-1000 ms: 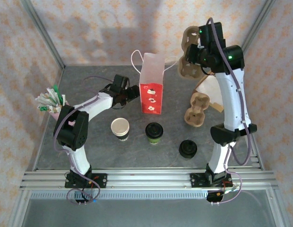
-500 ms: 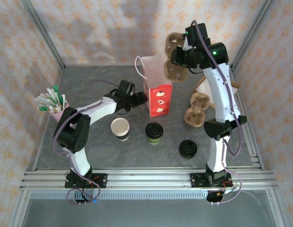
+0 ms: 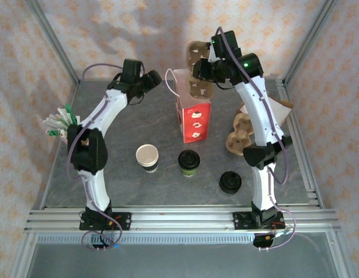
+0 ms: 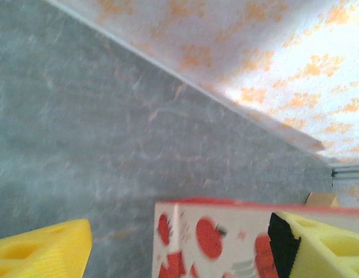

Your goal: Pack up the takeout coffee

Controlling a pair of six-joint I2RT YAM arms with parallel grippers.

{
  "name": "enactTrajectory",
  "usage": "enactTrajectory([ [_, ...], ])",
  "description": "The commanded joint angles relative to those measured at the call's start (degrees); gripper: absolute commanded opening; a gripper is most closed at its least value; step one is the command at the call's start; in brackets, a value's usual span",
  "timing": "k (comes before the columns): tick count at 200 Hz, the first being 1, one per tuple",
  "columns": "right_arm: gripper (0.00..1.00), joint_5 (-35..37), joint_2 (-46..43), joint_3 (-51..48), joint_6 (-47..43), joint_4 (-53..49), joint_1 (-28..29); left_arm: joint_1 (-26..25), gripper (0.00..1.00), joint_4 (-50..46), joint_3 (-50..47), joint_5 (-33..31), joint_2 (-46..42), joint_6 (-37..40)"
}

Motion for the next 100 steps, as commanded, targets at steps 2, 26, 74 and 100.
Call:
enactTrajectory([
  [2, 0.33, -0.7, 2.1, 2.2, -1.2, 3.2, 0.3, 0.4, 0.81, -9.2, 11.0, -0.3, 9.6, 2.2],
  [26, 0.33, -1.0, 4.0, 2.9, -1.5, 3.6, 0.4, 0.6, 0.81, -12.4, 22.7, 2.0, 17.9, 0.9],
  [74, 0.33, -0.2, 6.1, 3.2, -2.7, 1.5, 0.9, 0.3, 0.80, -12.7, 27.2, 4.5, 22.7, 0.3],
  [100, 0.33, 0.7, 6.5, 3.2, -2.4, -0.1, 1.2, 0.0, 0.80, -12.0, 25.9, 5.2, 23.0, 0.2],
])
